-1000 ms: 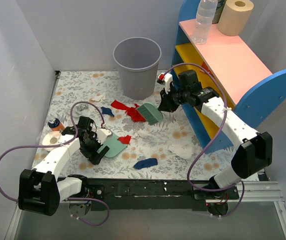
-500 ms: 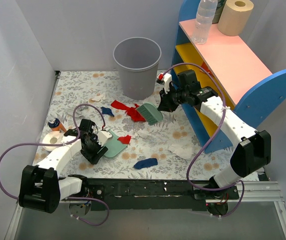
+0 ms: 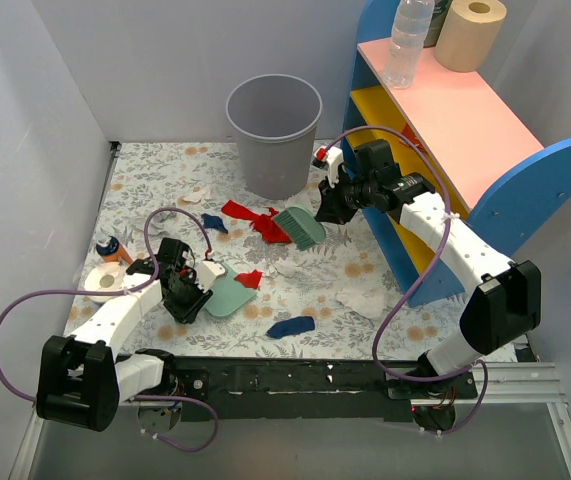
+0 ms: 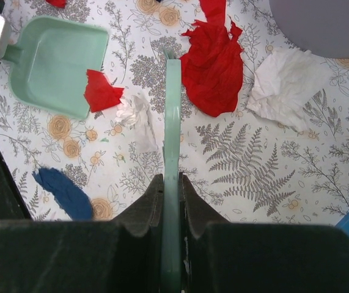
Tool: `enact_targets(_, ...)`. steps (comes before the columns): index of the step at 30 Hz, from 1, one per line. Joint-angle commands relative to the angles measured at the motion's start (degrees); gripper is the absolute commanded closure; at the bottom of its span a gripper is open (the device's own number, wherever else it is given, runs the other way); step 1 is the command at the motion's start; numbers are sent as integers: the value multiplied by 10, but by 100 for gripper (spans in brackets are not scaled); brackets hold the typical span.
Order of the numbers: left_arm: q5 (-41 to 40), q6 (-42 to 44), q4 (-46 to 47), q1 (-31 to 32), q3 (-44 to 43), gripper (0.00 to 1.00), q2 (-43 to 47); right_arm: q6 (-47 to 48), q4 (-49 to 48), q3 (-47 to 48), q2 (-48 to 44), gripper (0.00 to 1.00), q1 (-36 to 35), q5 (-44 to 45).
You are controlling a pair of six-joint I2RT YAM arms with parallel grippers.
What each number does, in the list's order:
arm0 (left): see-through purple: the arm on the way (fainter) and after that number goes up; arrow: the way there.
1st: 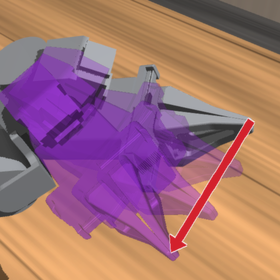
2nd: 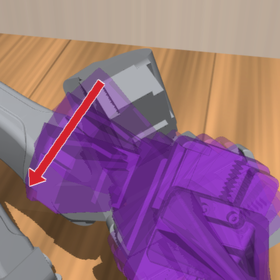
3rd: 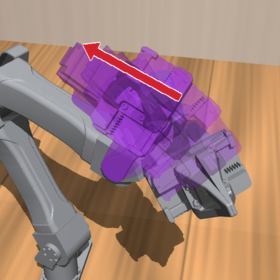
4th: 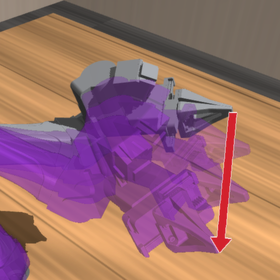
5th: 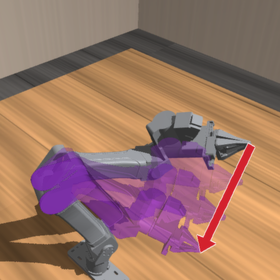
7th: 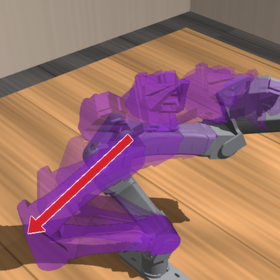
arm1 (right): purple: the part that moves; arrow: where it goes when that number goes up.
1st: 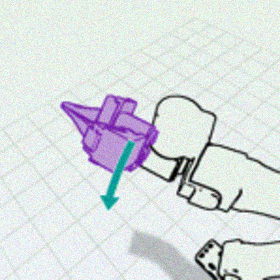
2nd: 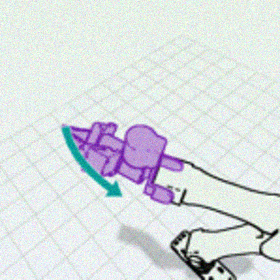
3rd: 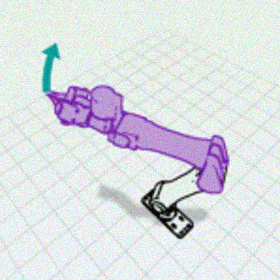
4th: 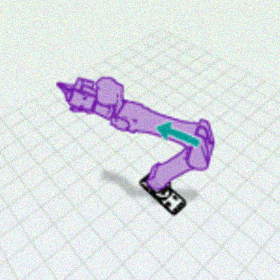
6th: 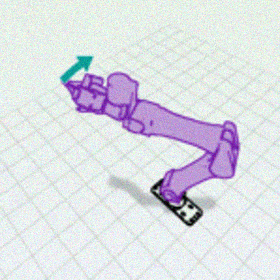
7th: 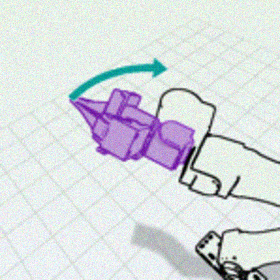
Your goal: Sweep away the paper scraps from the table
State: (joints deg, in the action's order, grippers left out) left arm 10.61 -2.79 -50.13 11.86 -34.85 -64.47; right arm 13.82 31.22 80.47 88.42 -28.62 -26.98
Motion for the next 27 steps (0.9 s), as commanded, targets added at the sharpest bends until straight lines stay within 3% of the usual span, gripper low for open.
enact_targets(1, 17, 5, -34, 3, -24, 80, 11, 19, 9, 11, -28, 99, 0, 12)
enact_targets(7, -18, 60, -126, 2, -57, 100, 82, 98, 74, 23, -59, 99, 0, 2)
enact_targets(12, -35, 87, -142, 3, -72, 100, 94, 243, 183, 13, -81, 99, 0, -152)
enact_targets(15, -47, 84, -138, 3, -71, 100, 66, 266, 242, 18, -63, 99, 1, -204)
enact_targets(21, -73, 76, -153, 21, -81, 100, 50, 368, 370, 75, 20, 99, 1, -272)
enact_targets(27, -130, 46, -161, 76, -83, 100, 93, 365, 373, 51, 44, 99, -25, -304)
